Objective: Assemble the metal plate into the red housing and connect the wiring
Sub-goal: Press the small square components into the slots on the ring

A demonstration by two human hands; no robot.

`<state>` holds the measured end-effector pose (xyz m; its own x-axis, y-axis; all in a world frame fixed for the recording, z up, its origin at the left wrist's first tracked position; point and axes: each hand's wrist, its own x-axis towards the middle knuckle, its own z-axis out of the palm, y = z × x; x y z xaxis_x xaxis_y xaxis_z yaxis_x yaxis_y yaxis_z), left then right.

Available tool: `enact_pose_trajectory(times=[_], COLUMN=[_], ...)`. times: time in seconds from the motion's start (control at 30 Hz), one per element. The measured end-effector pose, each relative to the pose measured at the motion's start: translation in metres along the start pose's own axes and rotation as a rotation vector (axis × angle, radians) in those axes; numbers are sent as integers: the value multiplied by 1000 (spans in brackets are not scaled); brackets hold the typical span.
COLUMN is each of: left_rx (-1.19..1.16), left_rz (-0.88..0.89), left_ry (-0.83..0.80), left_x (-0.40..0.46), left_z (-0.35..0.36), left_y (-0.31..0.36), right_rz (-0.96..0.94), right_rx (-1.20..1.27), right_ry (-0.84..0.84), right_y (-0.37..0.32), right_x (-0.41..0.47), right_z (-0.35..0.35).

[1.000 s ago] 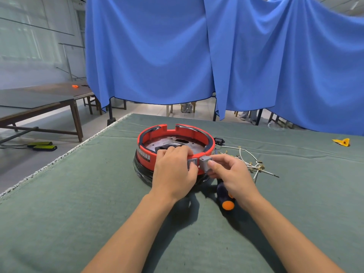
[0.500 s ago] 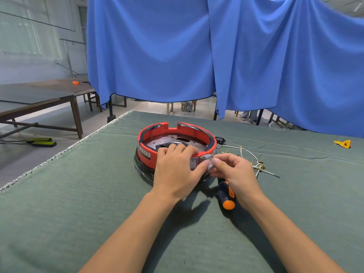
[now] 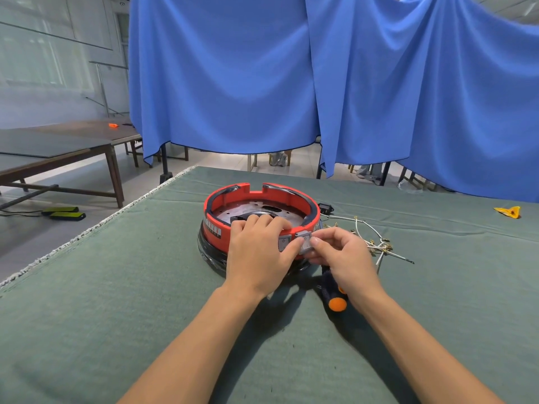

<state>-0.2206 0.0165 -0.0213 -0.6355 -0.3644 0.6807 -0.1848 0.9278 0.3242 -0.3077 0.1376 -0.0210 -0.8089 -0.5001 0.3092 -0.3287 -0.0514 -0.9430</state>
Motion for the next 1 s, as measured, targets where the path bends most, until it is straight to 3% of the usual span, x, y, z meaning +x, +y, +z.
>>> enact_pose_trajectory(times=[0.23,0.33,0.47,0.77,1.0], left_rx=[-57,-95,-127,-241,-319], left_rz=[-49,-61,-83,-138,-135], left_ry=[10,7,11,-39,-83], left_x=[3,3,6,15,16], left_z=[0,-3,-7,-13,-21], left_y=[1,0,1,-4,-3], right_rz=[-174,-202,-135,-211,-164], right_rx=[-259,-356,-311,-278,-271], right_ry=[10,-140,-314,-297,-273], right_y=[-2,-3,-3,-3,-3], right_x=[1,10,20,28,32], right_z=[-2,-7,-12,-9,-8])
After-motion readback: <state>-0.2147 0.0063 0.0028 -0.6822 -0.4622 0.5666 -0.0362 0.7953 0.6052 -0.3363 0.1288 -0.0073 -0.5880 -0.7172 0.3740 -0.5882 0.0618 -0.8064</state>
